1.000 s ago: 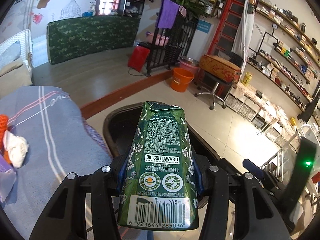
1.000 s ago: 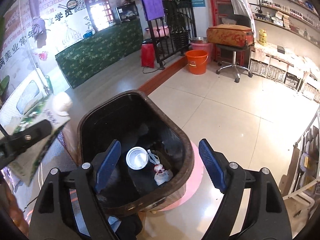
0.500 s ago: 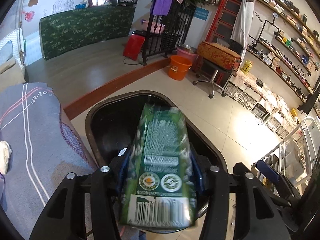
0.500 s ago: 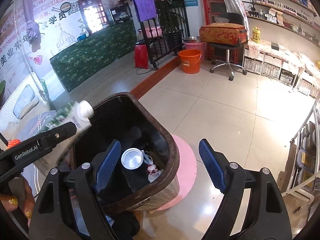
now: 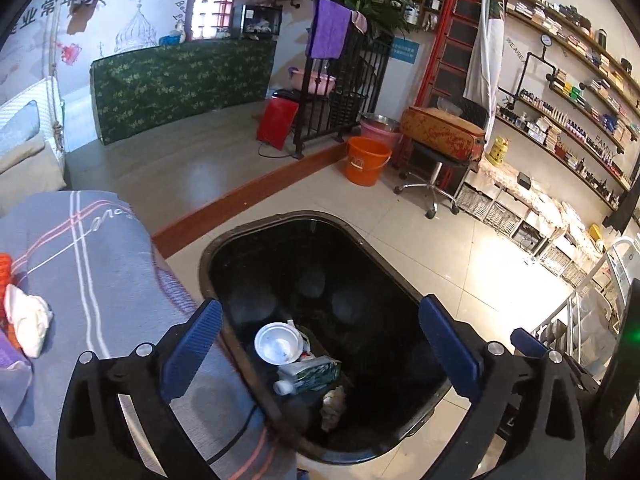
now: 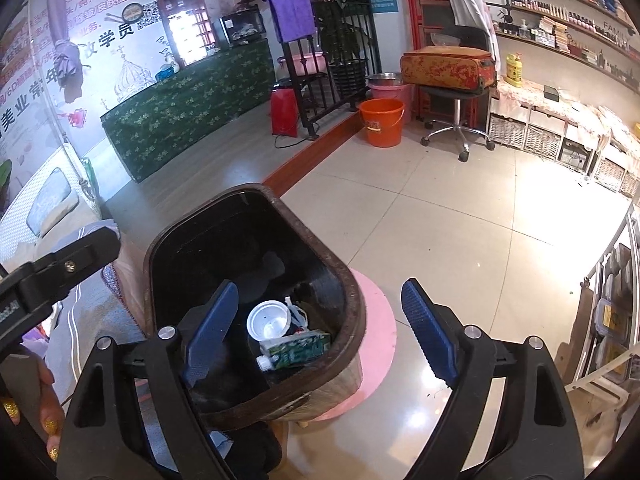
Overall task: Collect trash
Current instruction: 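Move both tools back toward the bed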
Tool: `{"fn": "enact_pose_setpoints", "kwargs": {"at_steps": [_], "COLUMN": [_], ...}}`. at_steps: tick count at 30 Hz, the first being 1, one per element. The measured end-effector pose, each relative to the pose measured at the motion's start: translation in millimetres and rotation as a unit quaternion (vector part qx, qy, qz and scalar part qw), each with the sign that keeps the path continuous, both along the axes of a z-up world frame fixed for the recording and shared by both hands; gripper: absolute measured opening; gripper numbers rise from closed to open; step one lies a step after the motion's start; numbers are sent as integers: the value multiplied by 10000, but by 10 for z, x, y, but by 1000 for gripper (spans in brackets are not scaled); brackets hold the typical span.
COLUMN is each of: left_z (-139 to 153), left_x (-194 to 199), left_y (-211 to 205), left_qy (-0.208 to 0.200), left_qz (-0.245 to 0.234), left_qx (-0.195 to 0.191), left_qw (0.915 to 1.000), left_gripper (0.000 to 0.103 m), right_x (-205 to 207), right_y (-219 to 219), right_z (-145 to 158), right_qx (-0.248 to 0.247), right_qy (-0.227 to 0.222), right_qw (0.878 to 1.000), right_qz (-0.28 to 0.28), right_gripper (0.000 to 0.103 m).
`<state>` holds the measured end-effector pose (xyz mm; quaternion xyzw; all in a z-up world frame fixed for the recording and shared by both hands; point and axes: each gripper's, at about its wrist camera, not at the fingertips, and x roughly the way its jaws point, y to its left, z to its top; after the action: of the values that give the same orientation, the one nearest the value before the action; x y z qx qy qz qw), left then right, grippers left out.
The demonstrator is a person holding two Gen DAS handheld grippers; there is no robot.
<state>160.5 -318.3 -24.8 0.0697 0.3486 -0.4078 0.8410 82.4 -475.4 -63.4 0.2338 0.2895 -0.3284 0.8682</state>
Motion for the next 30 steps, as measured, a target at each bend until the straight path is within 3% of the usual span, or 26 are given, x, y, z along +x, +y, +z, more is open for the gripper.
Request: {"fn": "enact_pose_setpoints", "kwargs": {"at_steps": [10,19,30], "left_z": [91,231,278], "left_x": [40,54,-21], "left_y": [465,991,1633], "left_qy": [-57,-347,-655], "left_qz": [462,1079,1638], "left_qx": [-197,-330,-164], "left_qw": [9987,9930,9842], "left_gripper": [97,97,97], "right_x": [87,238,515], "right_y": [169,457,1010], "right_z": [59,193,339], "right_qx": [-91,-312,-500], "right_qy": [-31,-106,-179], "right_qw": [9996,9974,9889], "right_qz": [256,645,1385], "right_gripper": [86,86,89]}}
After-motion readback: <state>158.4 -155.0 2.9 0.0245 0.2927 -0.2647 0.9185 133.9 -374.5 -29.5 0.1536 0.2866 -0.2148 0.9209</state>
